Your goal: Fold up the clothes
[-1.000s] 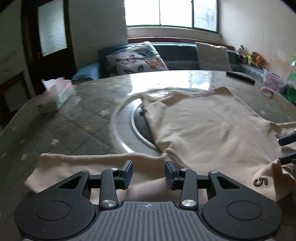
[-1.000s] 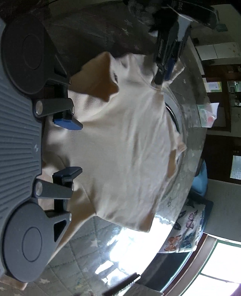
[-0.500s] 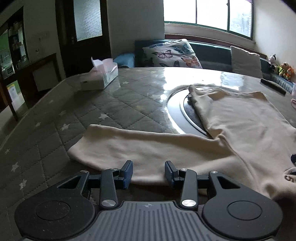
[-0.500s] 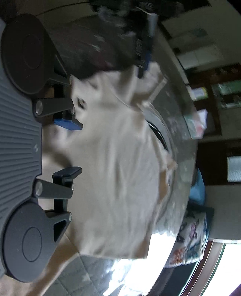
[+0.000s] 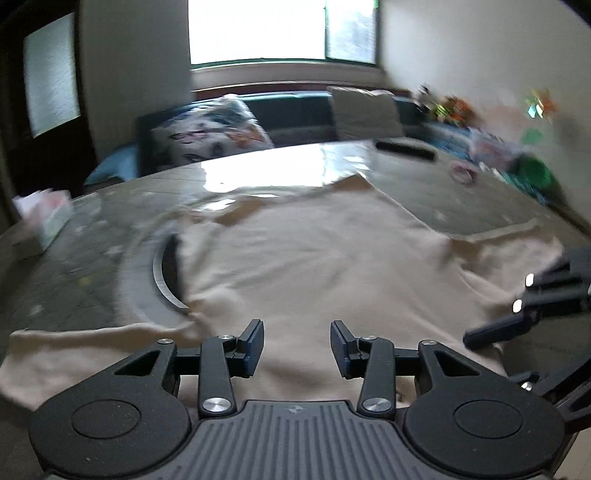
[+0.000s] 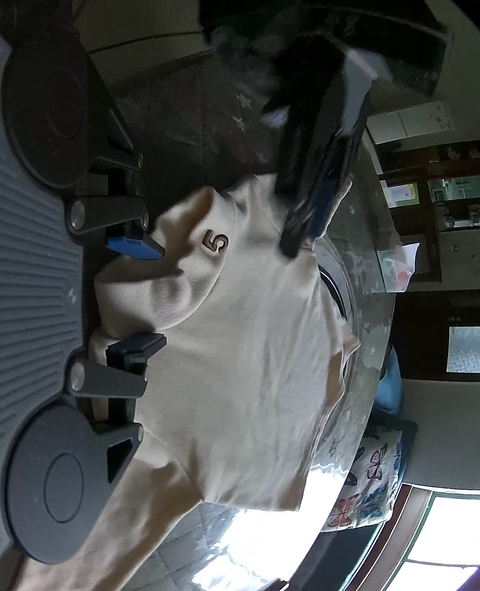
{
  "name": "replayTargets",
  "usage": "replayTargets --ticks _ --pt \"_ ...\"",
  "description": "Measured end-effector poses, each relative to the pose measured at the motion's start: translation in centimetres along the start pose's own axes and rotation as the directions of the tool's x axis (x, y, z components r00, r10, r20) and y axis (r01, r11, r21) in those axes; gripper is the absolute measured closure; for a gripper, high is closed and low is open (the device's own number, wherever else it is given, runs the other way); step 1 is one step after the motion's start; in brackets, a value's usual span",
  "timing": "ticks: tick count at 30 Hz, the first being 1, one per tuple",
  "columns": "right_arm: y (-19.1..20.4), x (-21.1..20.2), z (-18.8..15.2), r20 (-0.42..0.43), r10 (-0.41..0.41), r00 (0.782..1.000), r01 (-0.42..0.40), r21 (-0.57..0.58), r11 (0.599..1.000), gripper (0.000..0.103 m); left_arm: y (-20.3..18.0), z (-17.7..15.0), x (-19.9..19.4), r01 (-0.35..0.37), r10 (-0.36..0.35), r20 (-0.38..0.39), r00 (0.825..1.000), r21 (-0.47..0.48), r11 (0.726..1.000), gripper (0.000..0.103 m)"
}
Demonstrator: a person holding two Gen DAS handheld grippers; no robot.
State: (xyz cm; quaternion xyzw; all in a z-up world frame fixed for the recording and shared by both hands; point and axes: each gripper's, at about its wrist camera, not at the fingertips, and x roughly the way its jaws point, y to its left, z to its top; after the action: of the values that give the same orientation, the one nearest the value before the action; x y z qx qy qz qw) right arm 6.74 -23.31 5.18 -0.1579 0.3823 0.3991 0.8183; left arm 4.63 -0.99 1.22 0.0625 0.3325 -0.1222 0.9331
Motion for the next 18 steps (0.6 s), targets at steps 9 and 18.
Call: replayTargets --ticks 9,18 --pt "-2.8 -3.3 -1.2 0.069 -0.047 0.996 0.037 0.141 0.989 0.059 -2.2 -1.8 0.4 -0.015 0.016 -0.004 1.0 0.116 0.993 0.054" --pt "-9.0 -6.8 -3.4 0.107 -0.17 0.98 0.12 0.366 0.923 0.059 -3.1 1.2 0.2 0.028 -0.033 0.042 0.999 0.101 0.994 0.053"
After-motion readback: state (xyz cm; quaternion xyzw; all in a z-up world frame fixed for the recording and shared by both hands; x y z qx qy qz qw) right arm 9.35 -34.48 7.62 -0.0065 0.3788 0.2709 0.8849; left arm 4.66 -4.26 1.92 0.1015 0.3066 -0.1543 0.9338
